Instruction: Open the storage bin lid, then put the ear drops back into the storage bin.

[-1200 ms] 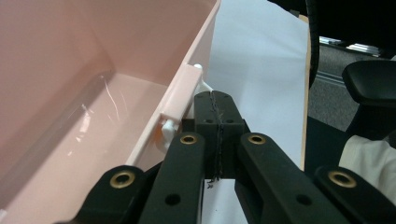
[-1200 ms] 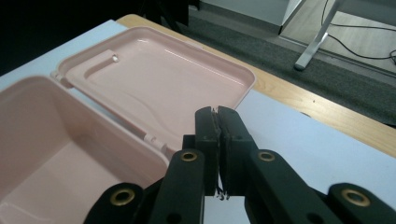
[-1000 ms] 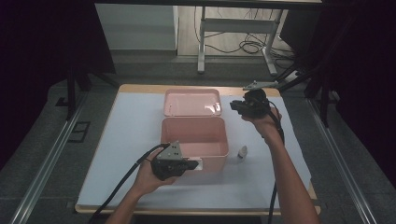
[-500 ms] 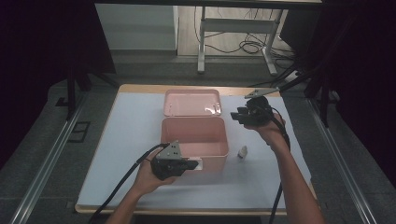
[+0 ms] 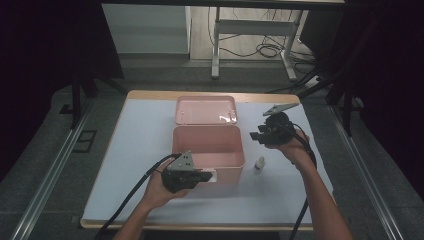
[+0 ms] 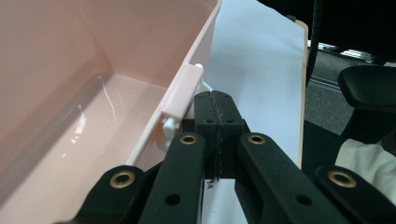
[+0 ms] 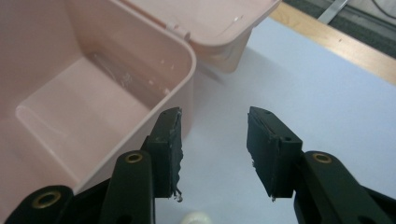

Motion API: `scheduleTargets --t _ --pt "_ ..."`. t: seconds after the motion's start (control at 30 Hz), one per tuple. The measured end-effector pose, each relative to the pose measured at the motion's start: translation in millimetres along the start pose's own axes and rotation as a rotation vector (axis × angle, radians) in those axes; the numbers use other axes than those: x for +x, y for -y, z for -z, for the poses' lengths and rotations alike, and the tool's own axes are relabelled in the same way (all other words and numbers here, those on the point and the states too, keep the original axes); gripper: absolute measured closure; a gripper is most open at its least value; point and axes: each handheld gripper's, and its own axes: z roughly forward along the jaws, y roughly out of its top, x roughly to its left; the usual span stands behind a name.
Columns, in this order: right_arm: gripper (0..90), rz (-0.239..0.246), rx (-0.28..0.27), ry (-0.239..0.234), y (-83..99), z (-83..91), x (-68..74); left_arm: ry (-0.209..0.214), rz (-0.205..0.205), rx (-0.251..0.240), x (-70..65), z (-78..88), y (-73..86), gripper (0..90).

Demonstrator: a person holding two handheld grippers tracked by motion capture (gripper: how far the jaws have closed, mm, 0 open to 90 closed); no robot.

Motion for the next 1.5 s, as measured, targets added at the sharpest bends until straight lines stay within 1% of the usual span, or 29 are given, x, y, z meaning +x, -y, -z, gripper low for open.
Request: scheduleTargets --t 0.17,0.5,0.6,0.77,0.87,1.0,1.2,1.33,1.5 --pt "54.2 0.007 0.033 -0.008 7.8 -0.1 1.8 0.000 0.000 0.000 0.0 0.0 0.0 90.0" --pt "53.6 0.021 0.120 0.000 20.0 0.0 3.5 -0.002 0.008 -0.007 -0.9 -0.4 0.5 90.0" --pt "53.1 0.028 0.139 -0.001 23.0 -0.3 3.8 -0.002 0.008 -0.006 -0.7 -0.3 0.3 90.0" --pt "52.5 0.047 0.159 -0.015 27.0 -2.4 9.2 -0.001 0.007 -0.004 -0.5 -0.3 0.0 90.0" --pt "52.1 0.051 0.169 -0.021 29.4 -5.6 11.1 -0.001 0.004 -0.002 -0.4 -0.1 0.0 90.0" --pt "51.4 0.047 0.182 -0.019 32.8 -10.5 10.5 -0.001 0.001 0.001 -0.1 0.0 0.1 90.0" --pt "51.0 0.024 0.213 -0.017 39.9 -16.5 6.0 -0.003 0.002 0.001 -0.3 0.0 0.0 90.0" --pt "51.0 0.019 0.231 -0.011 45.1 -21.3 4.6 -0.003 0.002 0.001 -0.4 0.0 0.0 90.0" --pt "51.0 0.016 0.262 -0.015 51.4 -28.5 4.5 -0.002 0.002 0.000 -0.2 0.0 0.1 90.0"
